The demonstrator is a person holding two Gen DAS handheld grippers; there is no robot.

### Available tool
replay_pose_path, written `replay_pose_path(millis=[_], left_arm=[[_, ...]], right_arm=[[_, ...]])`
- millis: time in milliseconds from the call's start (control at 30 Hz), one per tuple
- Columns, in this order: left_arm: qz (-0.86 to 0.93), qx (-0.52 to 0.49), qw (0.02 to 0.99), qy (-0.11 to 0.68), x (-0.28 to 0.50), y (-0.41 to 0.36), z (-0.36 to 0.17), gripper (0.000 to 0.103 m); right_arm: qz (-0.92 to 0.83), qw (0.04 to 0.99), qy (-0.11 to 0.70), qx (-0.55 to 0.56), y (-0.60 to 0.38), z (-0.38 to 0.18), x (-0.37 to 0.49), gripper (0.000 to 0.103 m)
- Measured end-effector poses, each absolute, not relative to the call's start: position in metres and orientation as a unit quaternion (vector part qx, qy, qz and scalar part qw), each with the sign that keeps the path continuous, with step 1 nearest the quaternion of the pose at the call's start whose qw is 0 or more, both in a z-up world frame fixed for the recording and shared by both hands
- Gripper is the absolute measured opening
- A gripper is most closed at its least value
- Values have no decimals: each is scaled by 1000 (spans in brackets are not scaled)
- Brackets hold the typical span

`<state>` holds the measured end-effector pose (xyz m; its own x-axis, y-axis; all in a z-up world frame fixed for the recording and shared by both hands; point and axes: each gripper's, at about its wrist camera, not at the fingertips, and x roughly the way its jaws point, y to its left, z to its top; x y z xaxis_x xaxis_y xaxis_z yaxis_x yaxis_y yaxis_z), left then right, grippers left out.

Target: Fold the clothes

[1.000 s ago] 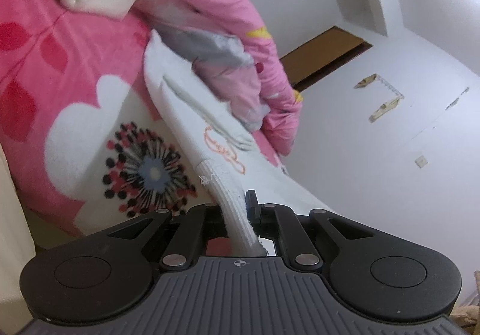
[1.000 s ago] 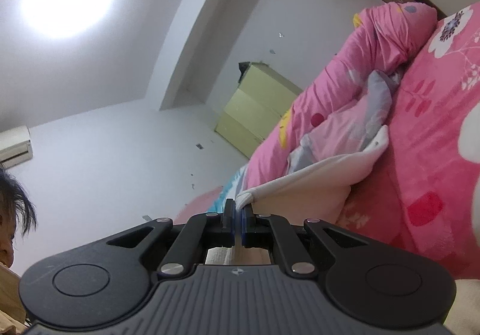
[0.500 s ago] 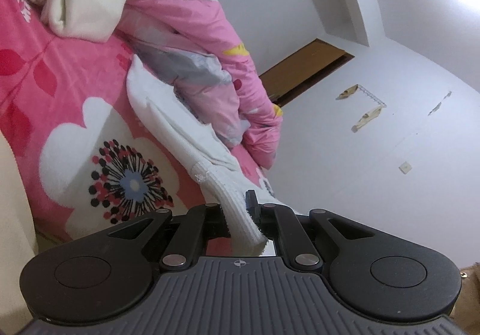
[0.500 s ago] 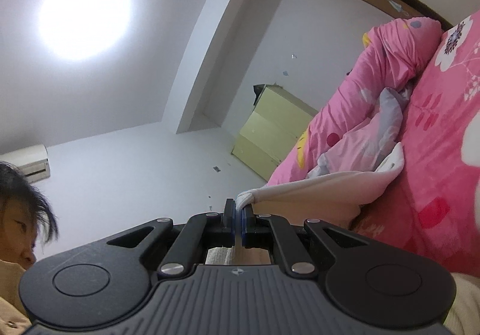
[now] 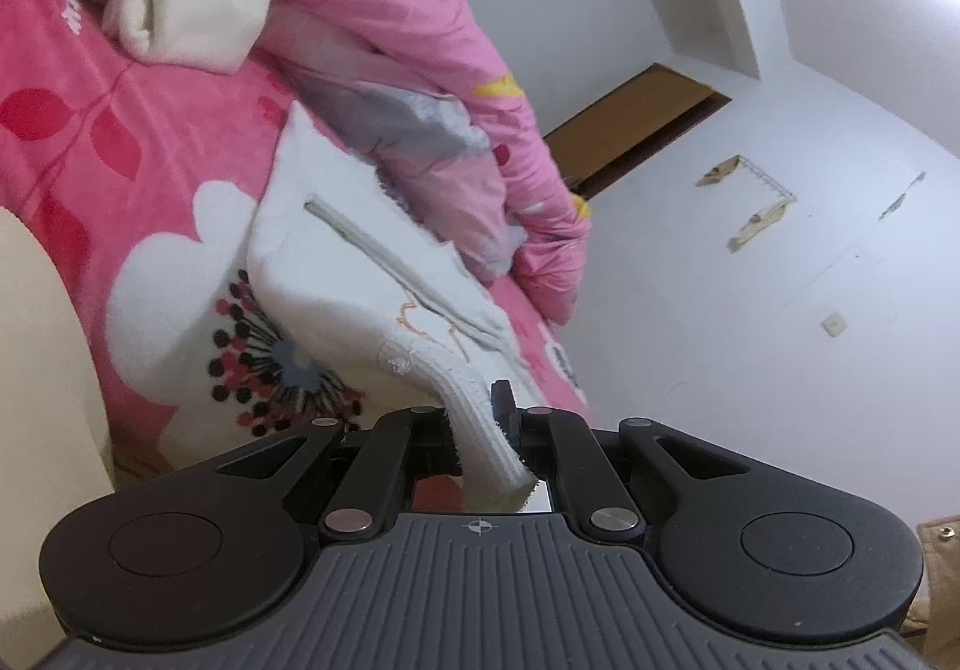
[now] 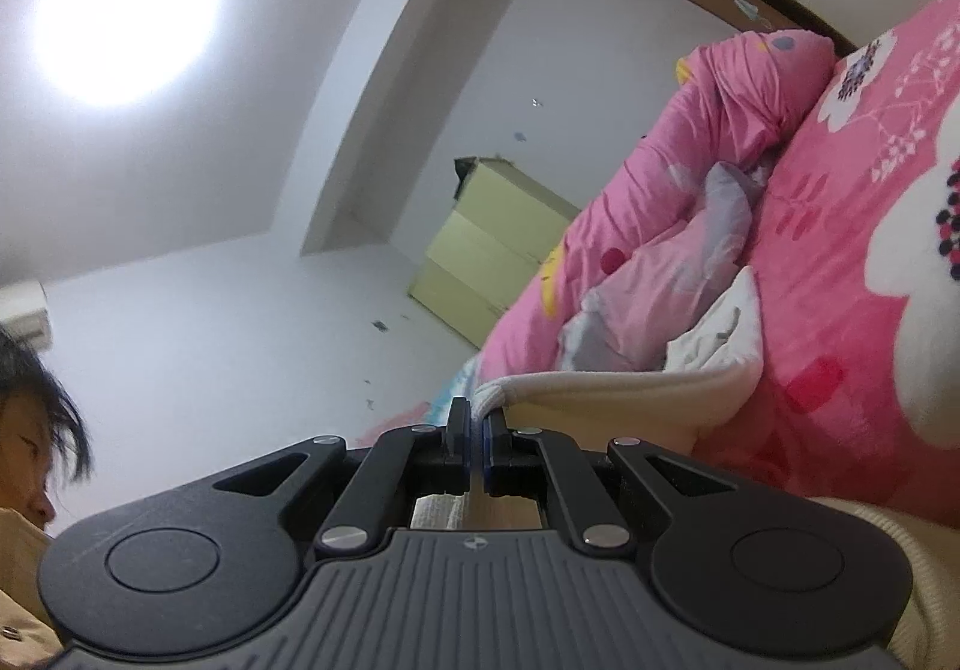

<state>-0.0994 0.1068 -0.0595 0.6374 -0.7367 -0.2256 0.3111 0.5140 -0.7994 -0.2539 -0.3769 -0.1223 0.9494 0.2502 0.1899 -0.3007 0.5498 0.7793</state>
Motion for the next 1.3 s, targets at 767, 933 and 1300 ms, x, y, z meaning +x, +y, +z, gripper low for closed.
replay_pose_path(millis=[767, 933, 1300], left_arm=[[-251, -229, 902, 267, 113, 52, -60, 5], [-244, -200, 908, 274, 162, 37, -72, 5], [-244, -231, 879, 339, 216, 41, -118, 12]], right_arm=[[67, 923, 41, 377, -413, -93, -41, 3], [53, 933, 63, 350, -422, -97, 10, 3], [2, 907, 154, 393, -453, -160, 75, 5]])
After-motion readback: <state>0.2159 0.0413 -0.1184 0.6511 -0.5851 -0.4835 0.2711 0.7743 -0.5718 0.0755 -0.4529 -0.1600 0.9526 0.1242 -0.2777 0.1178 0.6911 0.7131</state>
